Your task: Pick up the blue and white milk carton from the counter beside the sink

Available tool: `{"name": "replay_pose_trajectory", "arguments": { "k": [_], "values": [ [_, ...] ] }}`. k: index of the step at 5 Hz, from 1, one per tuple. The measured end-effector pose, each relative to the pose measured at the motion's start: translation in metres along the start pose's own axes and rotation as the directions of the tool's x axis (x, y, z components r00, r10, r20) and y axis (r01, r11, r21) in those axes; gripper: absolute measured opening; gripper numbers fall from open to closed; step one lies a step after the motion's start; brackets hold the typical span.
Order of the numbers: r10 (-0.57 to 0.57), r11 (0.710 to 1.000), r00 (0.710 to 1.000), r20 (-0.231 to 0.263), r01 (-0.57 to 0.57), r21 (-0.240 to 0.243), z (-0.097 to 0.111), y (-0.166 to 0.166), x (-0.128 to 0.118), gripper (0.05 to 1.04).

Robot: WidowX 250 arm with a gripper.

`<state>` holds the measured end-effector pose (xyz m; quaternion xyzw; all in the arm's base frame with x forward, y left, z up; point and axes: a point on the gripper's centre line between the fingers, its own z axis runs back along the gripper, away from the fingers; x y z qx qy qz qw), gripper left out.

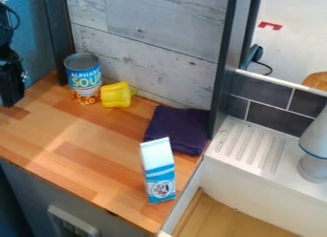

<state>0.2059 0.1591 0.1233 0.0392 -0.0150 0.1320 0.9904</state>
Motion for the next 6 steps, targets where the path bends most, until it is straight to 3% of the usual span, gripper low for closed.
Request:
{"name": "replay_pose_trajectory", "arguments": {
  "k": [1, 2, 3, 4, 5, 6],
  "values": [
    [-0.006, 1.0, 1.0, -0.024, 0.005, -0.011, -0.006, -0.003, -0.002, 1.001],
    [-0.123, 0.992, 0.992, -0.021, 0.122, -0.026, -0.006, -0.029, 0.005, 1.001],
    [-0.262, 0.964, 0.965, -0.017, 0.261, -0.048, -0.004, -0.062, 0.011, 1.001],
    [-0.413, 0.909, 0.911, 0.007, 0.413, -0.063, 0.005, -0.103, 0.011, 1.001],
    [-0.546, 0.834, 0.835, 0.058, 0.549, -0.055, 0.02, -0.122, 0.007, 1.001],
    [-0.636, 0.766, 0.766, 0.092, 0.641, -0.041, 0.019, -0.15, 0.005, 1.001]
  ]
}}
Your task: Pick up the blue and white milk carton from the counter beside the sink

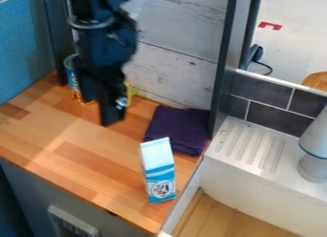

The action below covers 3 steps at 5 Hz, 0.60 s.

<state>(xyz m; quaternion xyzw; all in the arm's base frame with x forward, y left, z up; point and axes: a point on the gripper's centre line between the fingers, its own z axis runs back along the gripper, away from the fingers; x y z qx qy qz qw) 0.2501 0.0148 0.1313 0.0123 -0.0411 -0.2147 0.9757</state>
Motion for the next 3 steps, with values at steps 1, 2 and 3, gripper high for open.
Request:
{"name": "replay_pose_trajectory", "arguments": {
  "k": [1, 2, 3],
  "values": [
    [-0.07, 0.997, 0.998, -0.001, 0.07, -0.014, -0.009, -0.012, 0.01, 1.001],
    [-0.128, 0.992, 0.992, 0.011, 0.128, -0.012, -0.024, -0.026, 0.023, 1.001],
    [-0.141, 0.99, 0.99, 0.027, 0.141, -0.007, -0.045, -0.032, 0.031, 1.001]
  ]
}}
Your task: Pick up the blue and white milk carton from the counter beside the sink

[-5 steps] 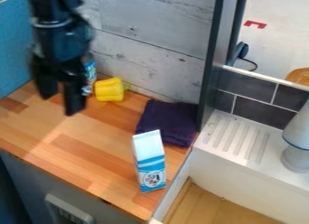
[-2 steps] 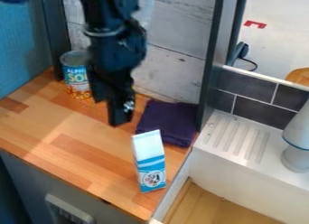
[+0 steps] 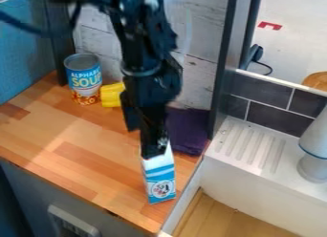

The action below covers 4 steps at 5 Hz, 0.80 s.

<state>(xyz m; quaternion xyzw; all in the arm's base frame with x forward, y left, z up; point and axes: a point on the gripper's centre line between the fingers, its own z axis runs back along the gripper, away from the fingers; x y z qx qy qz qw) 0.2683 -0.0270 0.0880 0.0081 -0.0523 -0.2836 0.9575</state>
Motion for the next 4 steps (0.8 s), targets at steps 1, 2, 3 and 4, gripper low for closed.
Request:
{"name": "replay_pose_trajectory", "arguments": {
  "k": [1, 2, 3, 4],
  "values": [
    [-0.041, 0.999, 0.998, 0.04, 0.041, 0.017, -0.018, -0.006, 0.009, 1.001],
    [-0.053, 0.997, 0.994, 0.09, 0.048, 0.065, -0.033, -0.003, 0.013, 1.001],
    [-0.037, 0.995, 0.99, 0.134, 0.023, 0.101, -0.046, 0.002, 0.018, 1.001],
    [-0.044, 0.993, 0.989, 0.143, 0.027, 0.117, -0.05, 0.005, 0.022, 0.95]
  ]
}}
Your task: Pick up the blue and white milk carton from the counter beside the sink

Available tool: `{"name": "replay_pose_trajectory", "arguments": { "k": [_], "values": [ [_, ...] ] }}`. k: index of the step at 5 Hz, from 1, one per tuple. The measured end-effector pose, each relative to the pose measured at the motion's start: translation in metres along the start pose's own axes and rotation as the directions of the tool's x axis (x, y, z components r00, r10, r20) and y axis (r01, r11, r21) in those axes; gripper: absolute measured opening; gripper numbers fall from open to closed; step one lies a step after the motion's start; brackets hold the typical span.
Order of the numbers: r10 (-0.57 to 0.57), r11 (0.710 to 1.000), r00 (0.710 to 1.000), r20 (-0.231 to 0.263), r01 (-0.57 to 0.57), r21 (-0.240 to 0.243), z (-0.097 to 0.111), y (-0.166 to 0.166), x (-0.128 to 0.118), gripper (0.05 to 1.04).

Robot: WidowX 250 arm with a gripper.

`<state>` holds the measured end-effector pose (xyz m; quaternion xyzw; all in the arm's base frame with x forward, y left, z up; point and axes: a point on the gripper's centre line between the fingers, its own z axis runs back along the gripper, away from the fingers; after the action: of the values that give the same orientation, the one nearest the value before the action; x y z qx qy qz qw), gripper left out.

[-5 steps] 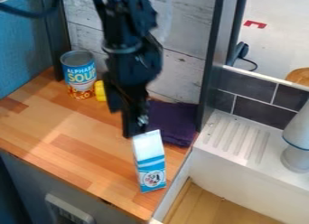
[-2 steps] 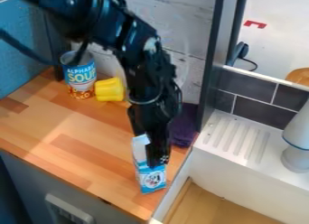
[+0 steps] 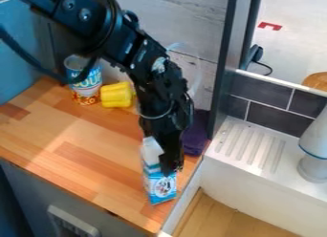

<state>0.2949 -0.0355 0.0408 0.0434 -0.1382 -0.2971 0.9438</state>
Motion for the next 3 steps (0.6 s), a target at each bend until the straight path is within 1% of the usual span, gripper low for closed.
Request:
{"name": "replay_pose_trajectory", "arguments": {
  "k": [1, 2, 3],
  "values": [
    [0.007, 1.0, 1.0, 0.009, -0.007, -0.002, -0.001, 0.0, 0.001, 0.862],
    [0.005, 1.0, 1.0, 0.002, -0.005, -0.018, 0.001, 0.004, 0.0, 0.862],
    [0.036, 0.998, 0.999, -0.028, -0.037, -0.053, 0.008, 0.017, -0.016, 0.861]
  ]
}}
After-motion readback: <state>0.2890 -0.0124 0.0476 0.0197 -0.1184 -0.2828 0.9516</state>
